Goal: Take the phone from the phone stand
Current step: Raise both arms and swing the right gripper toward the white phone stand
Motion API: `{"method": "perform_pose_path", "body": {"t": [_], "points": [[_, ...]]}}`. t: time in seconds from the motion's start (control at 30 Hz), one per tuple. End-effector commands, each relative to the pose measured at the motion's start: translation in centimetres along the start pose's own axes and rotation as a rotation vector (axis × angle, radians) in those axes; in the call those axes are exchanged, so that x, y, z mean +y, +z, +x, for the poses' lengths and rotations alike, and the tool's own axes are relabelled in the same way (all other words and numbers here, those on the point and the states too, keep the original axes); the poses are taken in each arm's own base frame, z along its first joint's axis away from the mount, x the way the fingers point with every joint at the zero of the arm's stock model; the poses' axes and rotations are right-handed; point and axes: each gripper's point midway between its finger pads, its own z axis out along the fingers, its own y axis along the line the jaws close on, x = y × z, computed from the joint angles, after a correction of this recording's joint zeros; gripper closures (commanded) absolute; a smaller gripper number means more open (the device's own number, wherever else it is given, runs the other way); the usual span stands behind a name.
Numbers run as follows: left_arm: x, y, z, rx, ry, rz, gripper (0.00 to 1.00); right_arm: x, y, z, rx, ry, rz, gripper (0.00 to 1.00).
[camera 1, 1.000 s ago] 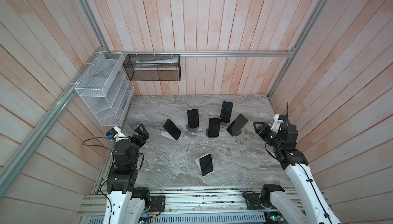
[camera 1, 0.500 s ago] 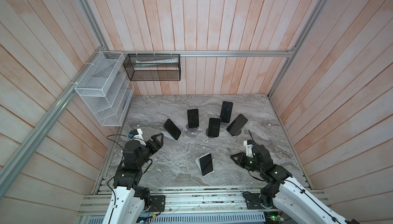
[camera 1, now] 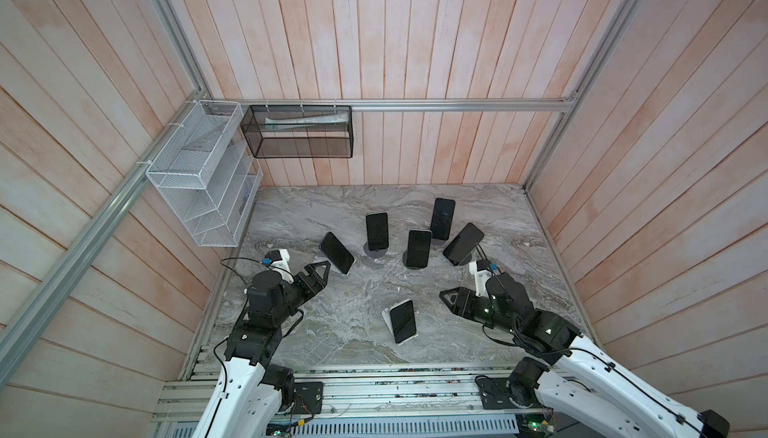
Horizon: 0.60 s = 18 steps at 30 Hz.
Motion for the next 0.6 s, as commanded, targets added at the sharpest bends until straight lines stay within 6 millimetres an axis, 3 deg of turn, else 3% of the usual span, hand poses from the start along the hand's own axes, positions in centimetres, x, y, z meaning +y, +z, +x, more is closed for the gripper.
{"method": "perform_pose_path", "body": {"t": [0.0,0.13,0.3,0.4,0.57], "points": [[-3.8,-0.5,0.2,0.076,0.024,0.102,0.08,-1.4,-0.9,-0.8,0.002,-0.149,0.199,0.51],[-5.4,-0.7,0.4,0.084,0.095,0.087,0.02,2.4,-0.6,-0.8,-0.001,-0.284,0.247,0.46],[-5.5,-0.7,0.8,0.09,0.106,0.089,0.02,7.4,1.3,1.5,0.046,-0.388,0.199,0.25],[-5.2,-0.5,1.6,0.118,0.086,0.095,0.02,9.1,2.7,3.4,0.097,-0.449,0.204,0.22],[-4.9,-0.7,2.1,0.127,0.089,0.097,0.02,9.8,3.8,4.8,0.143,-0.491,0.243,0.16]]}}
